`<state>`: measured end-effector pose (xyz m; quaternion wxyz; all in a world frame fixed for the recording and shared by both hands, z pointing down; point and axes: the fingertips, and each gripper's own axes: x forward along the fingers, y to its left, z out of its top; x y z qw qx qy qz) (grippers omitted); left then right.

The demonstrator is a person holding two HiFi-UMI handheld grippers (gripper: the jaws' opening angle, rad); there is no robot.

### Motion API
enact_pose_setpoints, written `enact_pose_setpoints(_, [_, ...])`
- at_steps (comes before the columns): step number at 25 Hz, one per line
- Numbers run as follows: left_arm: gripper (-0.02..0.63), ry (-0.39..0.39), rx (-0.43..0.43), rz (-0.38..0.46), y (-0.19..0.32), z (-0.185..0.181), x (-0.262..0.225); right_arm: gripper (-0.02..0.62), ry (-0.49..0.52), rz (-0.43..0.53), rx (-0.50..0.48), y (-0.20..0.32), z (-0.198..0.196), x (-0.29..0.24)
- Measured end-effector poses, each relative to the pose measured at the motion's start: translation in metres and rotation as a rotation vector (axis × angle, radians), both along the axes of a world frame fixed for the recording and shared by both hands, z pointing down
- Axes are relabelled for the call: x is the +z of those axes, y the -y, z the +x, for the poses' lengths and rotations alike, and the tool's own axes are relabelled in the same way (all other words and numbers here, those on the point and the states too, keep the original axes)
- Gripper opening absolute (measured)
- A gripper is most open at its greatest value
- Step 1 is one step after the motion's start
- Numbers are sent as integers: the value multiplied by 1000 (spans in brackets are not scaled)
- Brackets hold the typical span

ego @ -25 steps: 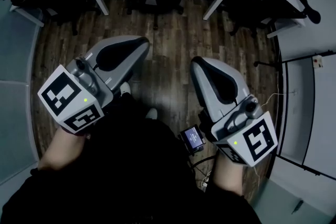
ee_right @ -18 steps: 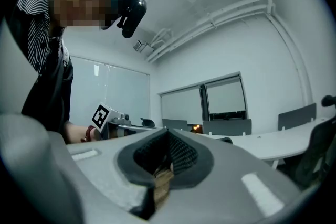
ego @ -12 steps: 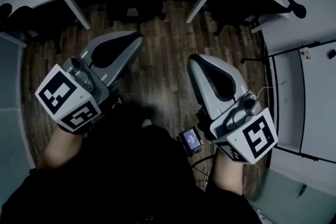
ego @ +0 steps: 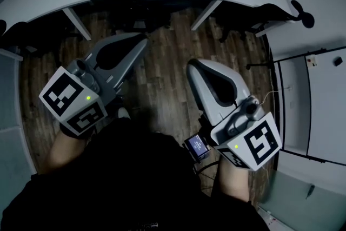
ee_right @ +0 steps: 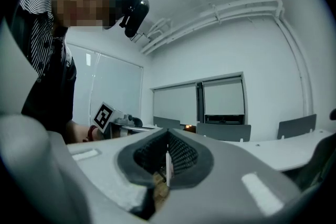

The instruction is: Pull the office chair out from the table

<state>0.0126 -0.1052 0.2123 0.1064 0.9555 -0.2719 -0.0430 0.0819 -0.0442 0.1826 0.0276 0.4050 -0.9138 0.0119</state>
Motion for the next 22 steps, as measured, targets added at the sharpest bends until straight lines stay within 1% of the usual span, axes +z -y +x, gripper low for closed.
enact_pose_setpoints(2, [0,6,-7,-7,18,-21,5,2,7,-6,-2,16,-19,0])
enact_pose_setpoints(4, [2,29,15,-1,29,-41,12,2,5,-16,-2,32,-39,2])
enact_pose_setpoints(6, [2,54,46,20,37,-59,16,2,-4,-29,-2,47,-58,6])
enact_pose_setpoints(8, [2,66,51,40,46,-79,20,2,-7,-44,-7,61,-77,9])
enact_pose_setpoints(10, [2,67,38,27,57,-100,28,2,-10,-55,-9,71,-94,13])
enact_pose_setpoints(13, [2,68,12,-21,70,-128,42,2,-21,-69,-2,82,-113,18])
enact_pose_setpoints(16, [2,57,15,-26,71,-140,46,2,-30,-76,1,88,-121,21])
enact_pose_setpoints(19, [2,65,27,-29,67,-141,52,2,-22,-75,4,91,-122,23])
enact_pose_setpoints(22, [2,84,0,-6,68,-137,55,2,34,-79,-5,100,-113,26])
